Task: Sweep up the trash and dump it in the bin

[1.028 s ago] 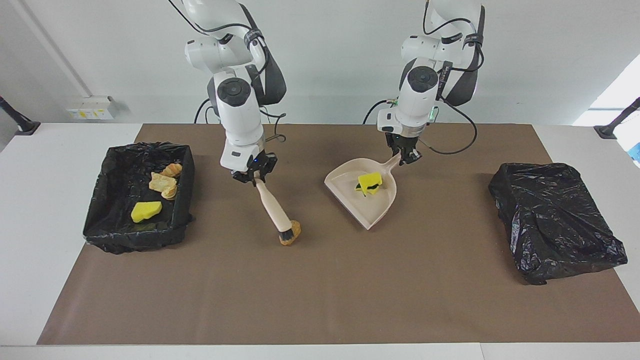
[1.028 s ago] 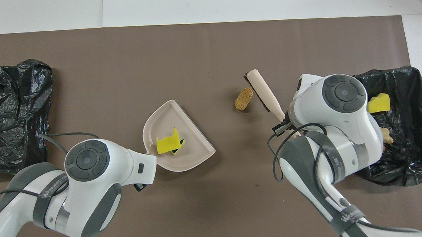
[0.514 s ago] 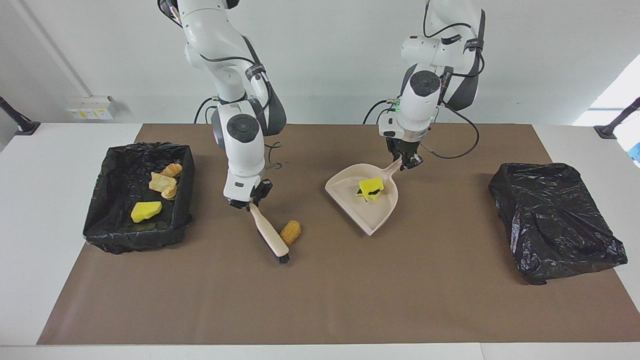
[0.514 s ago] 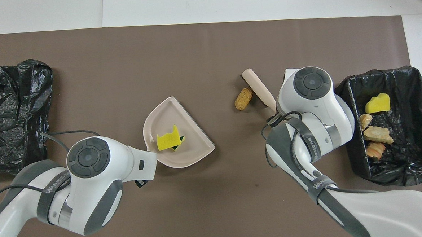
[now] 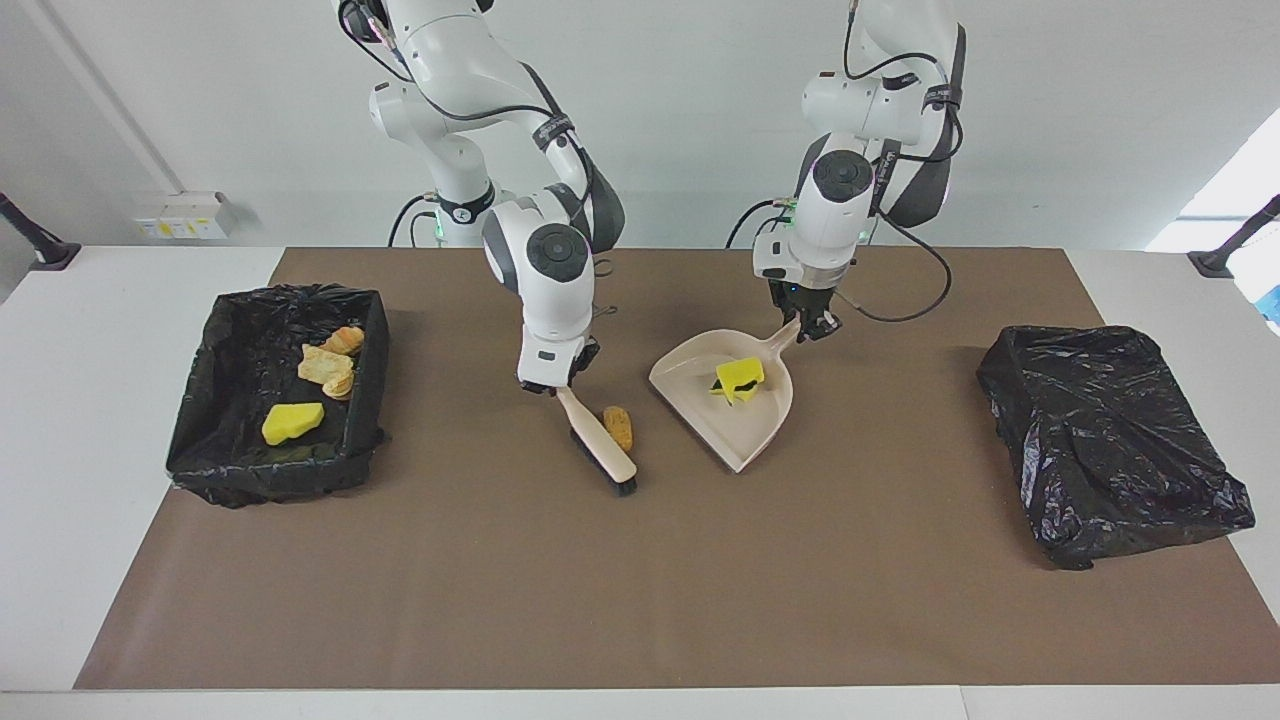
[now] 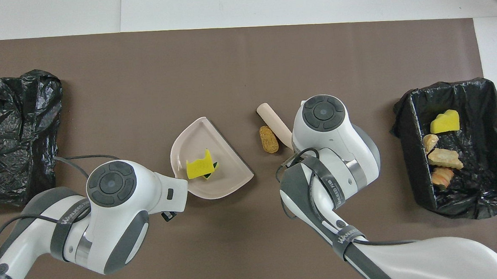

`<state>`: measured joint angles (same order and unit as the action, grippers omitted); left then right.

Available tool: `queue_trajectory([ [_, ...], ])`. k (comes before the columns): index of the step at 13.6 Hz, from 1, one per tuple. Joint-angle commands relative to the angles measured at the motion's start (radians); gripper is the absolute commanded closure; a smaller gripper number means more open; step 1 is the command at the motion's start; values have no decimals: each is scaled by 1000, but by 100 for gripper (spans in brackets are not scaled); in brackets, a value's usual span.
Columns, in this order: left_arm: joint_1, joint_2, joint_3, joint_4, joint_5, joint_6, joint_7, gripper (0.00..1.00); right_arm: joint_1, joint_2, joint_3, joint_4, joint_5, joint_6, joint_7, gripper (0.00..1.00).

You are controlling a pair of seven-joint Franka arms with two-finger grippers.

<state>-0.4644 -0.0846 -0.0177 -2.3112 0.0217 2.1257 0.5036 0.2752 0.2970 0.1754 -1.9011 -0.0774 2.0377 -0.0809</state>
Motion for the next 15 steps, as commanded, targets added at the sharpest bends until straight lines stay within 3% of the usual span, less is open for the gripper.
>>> queue_trajectory([
  [1,-7,-11,2,-10,4,10,-17,100,-8,-1,7,-12,59,-16,7,100],
  [6,-7,-11,2,-11,4,8,-16,100,-5,-4,61,-29,273,-36,32,100],
  [11,-11,9,2,-10,4,14,-45,100,96,-26,81,-14,540,-60,153,100],
  [15,3,17,4,7,-3,14,-65,100,46,-117,67,-7,518,-201,159,100],
])
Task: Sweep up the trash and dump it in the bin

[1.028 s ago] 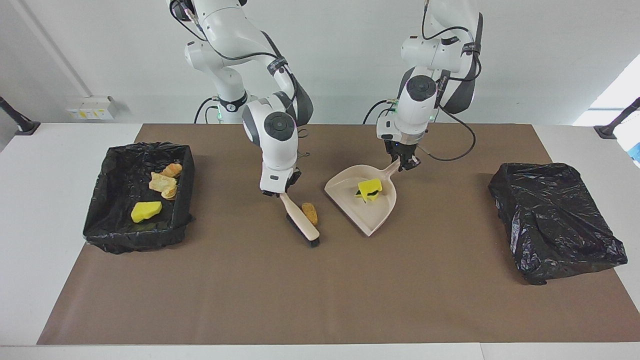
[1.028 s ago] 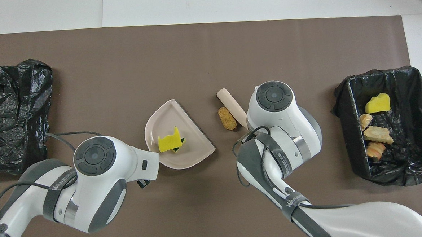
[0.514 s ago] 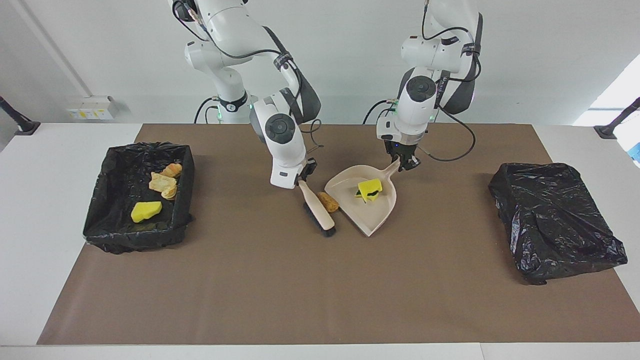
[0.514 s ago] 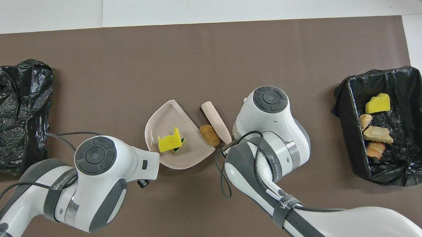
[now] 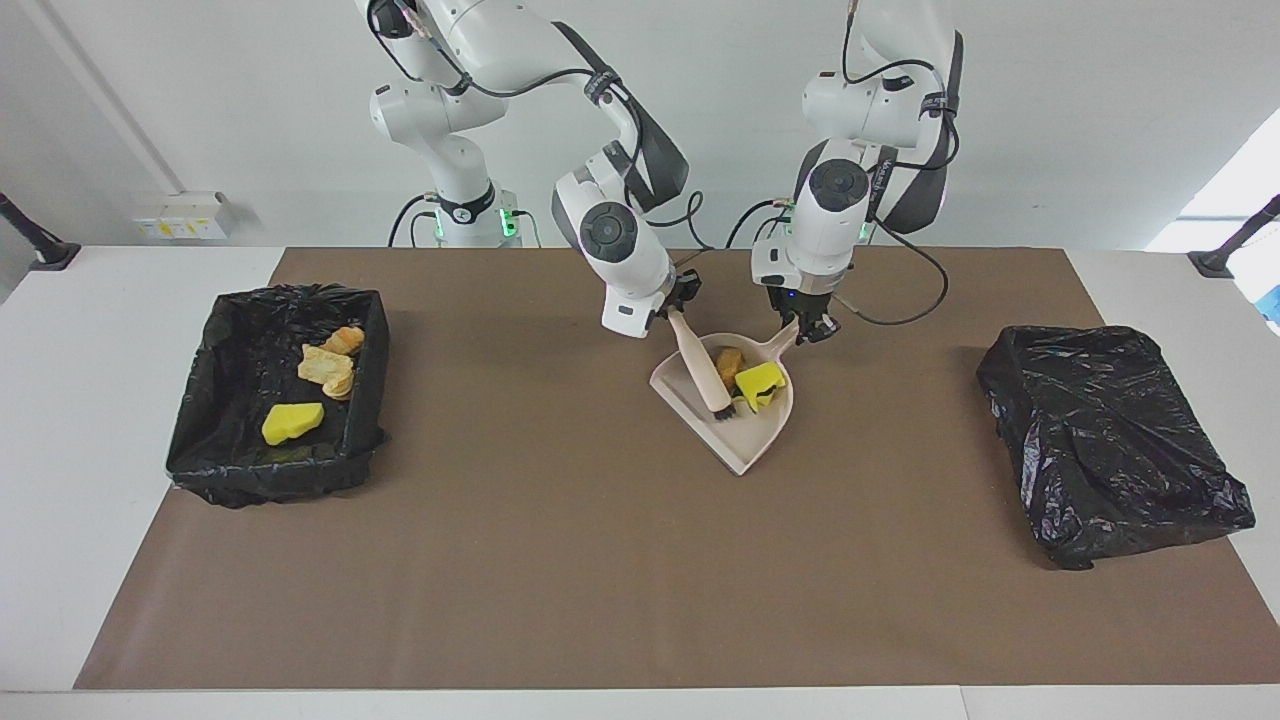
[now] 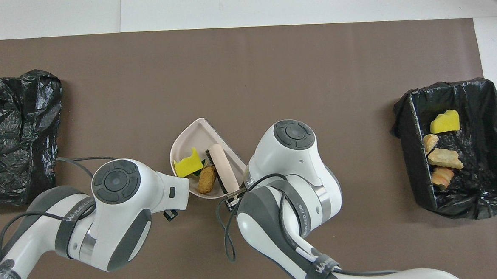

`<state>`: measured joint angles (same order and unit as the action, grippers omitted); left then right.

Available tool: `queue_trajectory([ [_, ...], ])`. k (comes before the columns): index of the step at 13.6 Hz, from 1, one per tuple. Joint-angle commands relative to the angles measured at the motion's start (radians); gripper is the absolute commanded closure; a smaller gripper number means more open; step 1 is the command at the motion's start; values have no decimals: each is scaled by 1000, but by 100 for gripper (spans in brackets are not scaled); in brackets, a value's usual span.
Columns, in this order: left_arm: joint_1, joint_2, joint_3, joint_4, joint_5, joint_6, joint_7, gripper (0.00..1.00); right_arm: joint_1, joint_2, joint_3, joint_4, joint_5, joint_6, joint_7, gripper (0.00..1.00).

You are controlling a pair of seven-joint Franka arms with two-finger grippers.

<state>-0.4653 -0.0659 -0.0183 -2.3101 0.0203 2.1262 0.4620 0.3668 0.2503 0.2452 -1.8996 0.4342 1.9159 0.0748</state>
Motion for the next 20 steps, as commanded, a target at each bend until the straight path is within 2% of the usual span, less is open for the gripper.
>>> queue_trajectory([
  [1,8,-6,6,17,-20,14,-28,100,-75,-101,-1,-15,-36,-121,9,100],
  [4,57,-26,6,35,-30,1,-84,100,-94,-234,-1,-88,-75,-196,34,100],
  [7,135,-86,6,41,-30,-38,-106,100,-19,-311,6,-163,-135,-178,187,100],
  [8,163,-98,8,64,-30,-89,-111,100,22,-348,6,-202,-164,-154,224,100],
  [10,261,-98,8,133,-30,-196,-134,100,104,-431,6,-332,-178,-21,381,100],
  [11,305,-98,8,162,-30,-222,-134,100,125,-439,8,-361,-178,7,420,100],
  [13,390,-91,8,230,-31,-264,-146,100,190,-418,8,-375,-178,114,562,100],
  [15,473,-80,9,293,-31,-298,-146,100,269,-341,8,-375,-181,236,690,100],
  [18,595,-29,9,394,-26,-301,-122,100,377,-196,6,-371,-190,417,773,100],
  [20,680,-2,9,452,-26,-319,-25,100,386,-163,6,-354,-215,407,775,100],
])
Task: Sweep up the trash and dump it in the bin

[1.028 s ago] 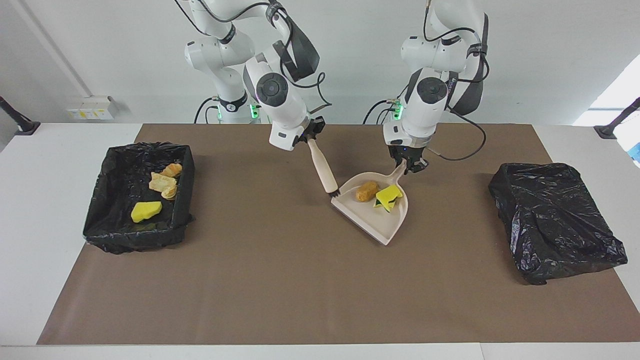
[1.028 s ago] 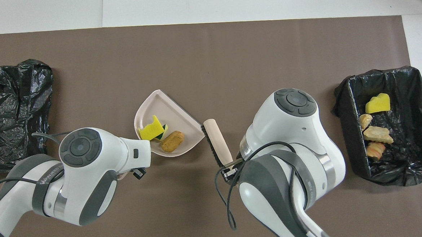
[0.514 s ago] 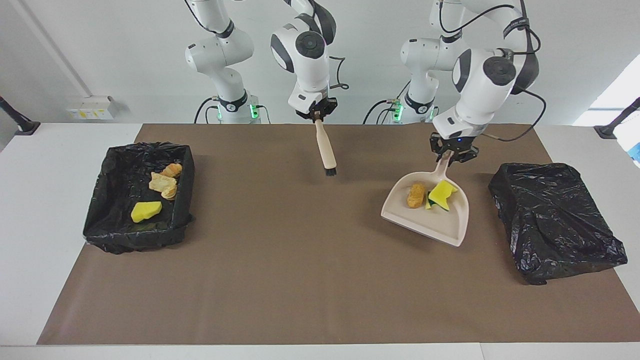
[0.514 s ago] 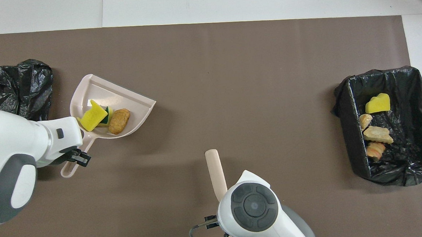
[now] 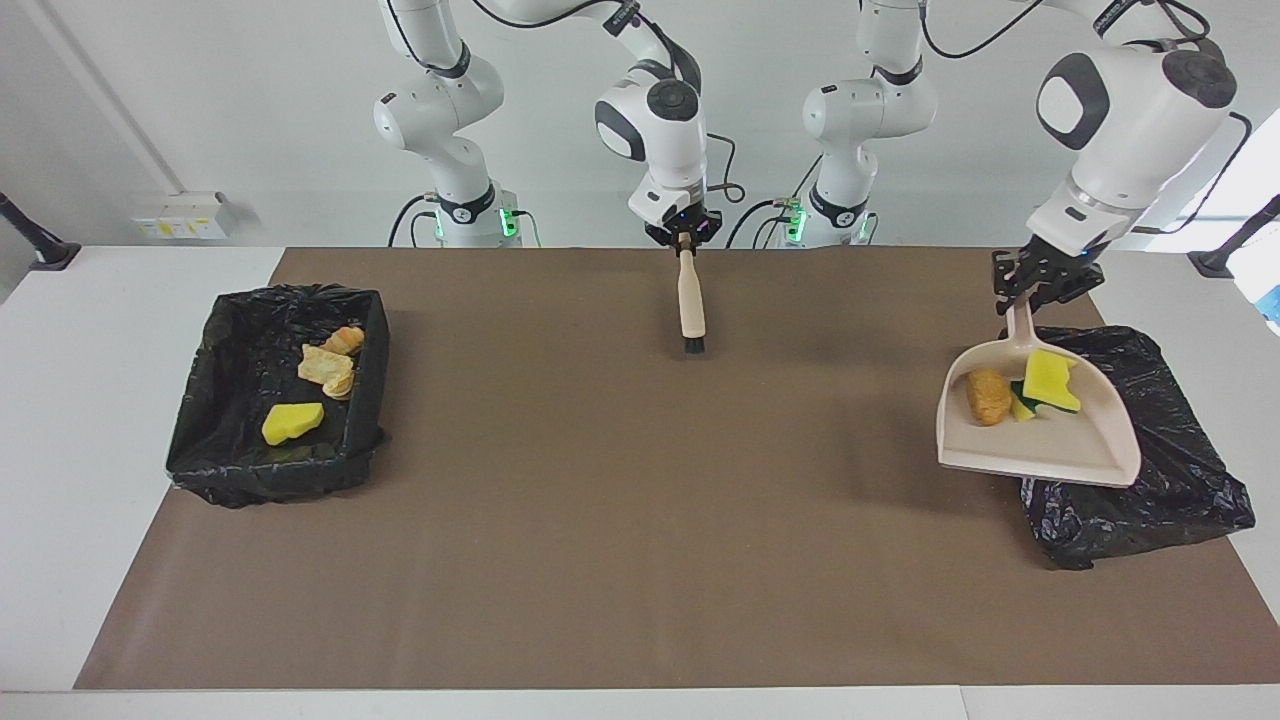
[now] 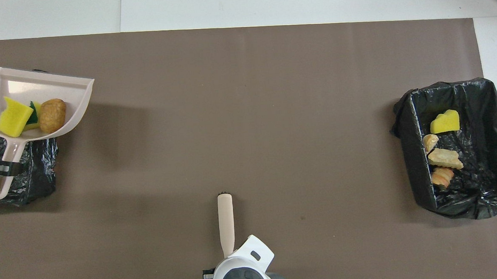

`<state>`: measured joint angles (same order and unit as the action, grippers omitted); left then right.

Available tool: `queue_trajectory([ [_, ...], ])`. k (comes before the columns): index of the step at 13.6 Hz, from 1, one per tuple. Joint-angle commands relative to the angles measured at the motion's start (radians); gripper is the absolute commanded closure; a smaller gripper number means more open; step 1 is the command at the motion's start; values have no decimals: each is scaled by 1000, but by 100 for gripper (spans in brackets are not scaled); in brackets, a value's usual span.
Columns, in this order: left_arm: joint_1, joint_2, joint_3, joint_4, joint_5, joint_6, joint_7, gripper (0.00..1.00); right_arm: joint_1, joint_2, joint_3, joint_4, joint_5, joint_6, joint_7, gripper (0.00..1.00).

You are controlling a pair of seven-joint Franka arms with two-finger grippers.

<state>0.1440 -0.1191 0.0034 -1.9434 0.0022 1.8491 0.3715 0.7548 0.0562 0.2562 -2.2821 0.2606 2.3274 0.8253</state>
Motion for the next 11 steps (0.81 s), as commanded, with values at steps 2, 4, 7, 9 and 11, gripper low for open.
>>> queue_trajectory([
  [2,152,58,-13,106,-4,-51,235,100,-2,33,-5,65,-92,-86,28,100],
  [4,228,61,-13,121,2,-42,428,100,-2,34,-5,70,-93,-94,37,100],
  [7,347,67,-11,130,45,-2,775,100,1,36,-5,130,-125,-250,41,100],
  [9,391,105,-11,164,106,15,936,100,1,36,-3,128,-126,-264,41,100],
  [11,414,157,-11,224,186,10,1090,100,3,37,-3,128,-115,-252,43,86],
])
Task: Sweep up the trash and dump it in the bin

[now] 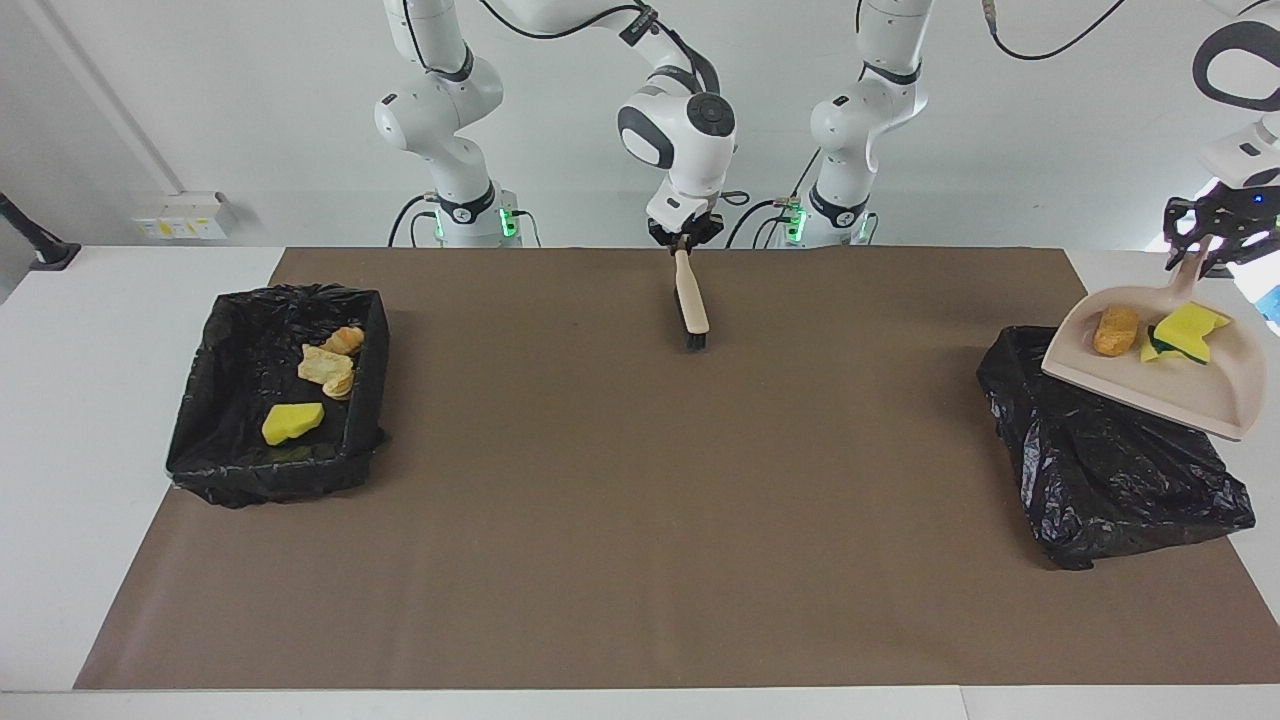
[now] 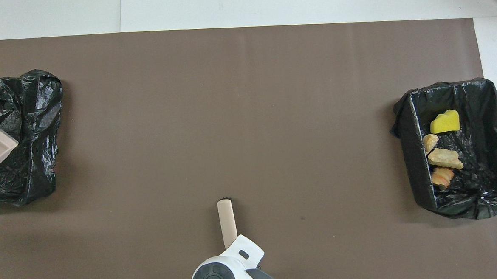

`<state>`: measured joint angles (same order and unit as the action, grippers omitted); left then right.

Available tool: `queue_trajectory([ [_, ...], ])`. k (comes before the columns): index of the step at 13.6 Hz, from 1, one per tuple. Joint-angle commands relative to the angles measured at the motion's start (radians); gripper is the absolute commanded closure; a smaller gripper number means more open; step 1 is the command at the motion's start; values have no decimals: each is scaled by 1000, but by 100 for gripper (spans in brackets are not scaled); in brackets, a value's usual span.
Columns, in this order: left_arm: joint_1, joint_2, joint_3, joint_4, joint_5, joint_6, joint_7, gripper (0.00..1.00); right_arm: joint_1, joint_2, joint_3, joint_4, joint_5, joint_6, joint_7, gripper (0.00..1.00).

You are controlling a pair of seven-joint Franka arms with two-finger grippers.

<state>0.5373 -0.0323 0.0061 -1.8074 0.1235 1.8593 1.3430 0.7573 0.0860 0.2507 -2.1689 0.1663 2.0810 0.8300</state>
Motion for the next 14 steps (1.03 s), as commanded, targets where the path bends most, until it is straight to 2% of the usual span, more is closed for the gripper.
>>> queue_trajectory([
  [1,21,84,-15,108,121,-3,170,100,1,9,2,24,-21,-13,44,76],
  [2,21,92,-15,111,171,0,215,100,1,11,2,43,-28,-22,63,57],
  [4,16,118,-15,114,238,15,274,100,-15,34,1,89,-36,-56,69,32],
  [6,6,155,-18,129,306,76,275,100,-32,32,-5,139,-47,-129,41,30],
  [10,-55,193,-28,134,450,119,271,100,-150,-12,-4,201,-34,-243,-95,28],
  [14,-94,206,-28,134,514,165,269,100,-304,-23,-7,355,-45,-445,-334,28],
])
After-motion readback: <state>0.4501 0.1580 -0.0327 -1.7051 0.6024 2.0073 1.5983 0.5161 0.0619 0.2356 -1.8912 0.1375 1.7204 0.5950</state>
